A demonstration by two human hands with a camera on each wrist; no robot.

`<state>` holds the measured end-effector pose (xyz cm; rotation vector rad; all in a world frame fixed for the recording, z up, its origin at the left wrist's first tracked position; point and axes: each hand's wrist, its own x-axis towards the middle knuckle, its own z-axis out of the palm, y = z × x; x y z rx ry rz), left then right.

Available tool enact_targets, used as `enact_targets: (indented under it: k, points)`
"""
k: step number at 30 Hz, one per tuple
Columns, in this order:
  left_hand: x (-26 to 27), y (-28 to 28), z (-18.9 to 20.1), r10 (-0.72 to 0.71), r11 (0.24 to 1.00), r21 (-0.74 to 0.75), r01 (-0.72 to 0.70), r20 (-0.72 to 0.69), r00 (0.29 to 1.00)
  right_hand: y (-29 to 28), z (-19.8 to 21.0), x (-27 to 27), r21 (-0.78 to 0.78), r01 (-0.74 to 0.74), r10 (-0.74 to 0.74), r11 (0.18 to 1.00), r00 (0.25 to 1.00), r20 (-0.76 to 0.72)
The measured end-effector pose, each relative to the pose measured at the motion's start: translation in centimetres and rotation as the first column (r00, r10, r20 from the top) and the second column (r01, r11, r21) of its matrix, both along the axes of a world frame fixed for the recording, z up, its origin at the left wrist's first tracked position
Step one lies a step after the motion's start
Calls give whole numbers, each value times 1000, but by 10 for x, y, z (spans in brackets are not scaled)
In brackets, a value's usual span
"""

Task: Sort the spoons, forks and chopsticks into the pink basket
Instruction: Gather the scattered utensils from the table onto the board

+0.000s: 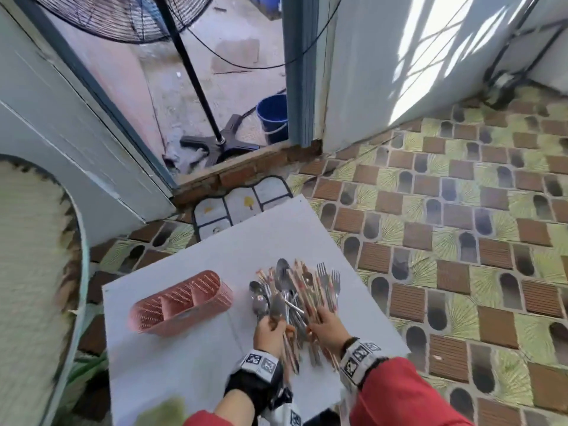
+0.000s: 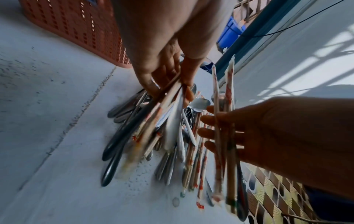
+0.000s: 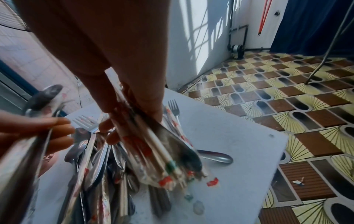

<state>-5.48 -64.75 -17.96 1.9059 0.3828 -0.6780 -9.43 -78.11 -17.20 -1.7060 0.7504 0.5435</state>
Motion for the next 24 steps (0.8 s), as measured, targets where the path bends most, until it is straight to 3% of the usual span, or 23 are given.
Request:
enact_targets:
  k: [7, 11, 14, 18, 20, 24]
  points:
    - [30, -5, -31, 15, 994, 105, -14, -8, 1000, 8, -36, 46, -173, -144, 143, 974, 990, -20]
    - [29, 3, -39, 92, 982, 170, -88, -20, 996, 10, -62, 49, -298, -57, 46, 953, 998, -45]
    - [28, 8, -41, 120, 980, 166, -113, -33, 992, 12, -56, 47, -379, -61, 40, 923, 997, -64]
    - [27, 15, -51, 101, 971, 217, -99, 0, 995, 17, -49, 46, -327, -98, 113, 940, 993, 28]
    - [28, 20, -54, 94, 958, 271, -99, 29, 995, 18, -52, 45, -396, -107, 139, 912, 989, 54]
    - [24, 31, -61, 65, 952, 302, -47, -49, 997, 18, -53, 39, -427, -93, 103, 899, 995, 2]
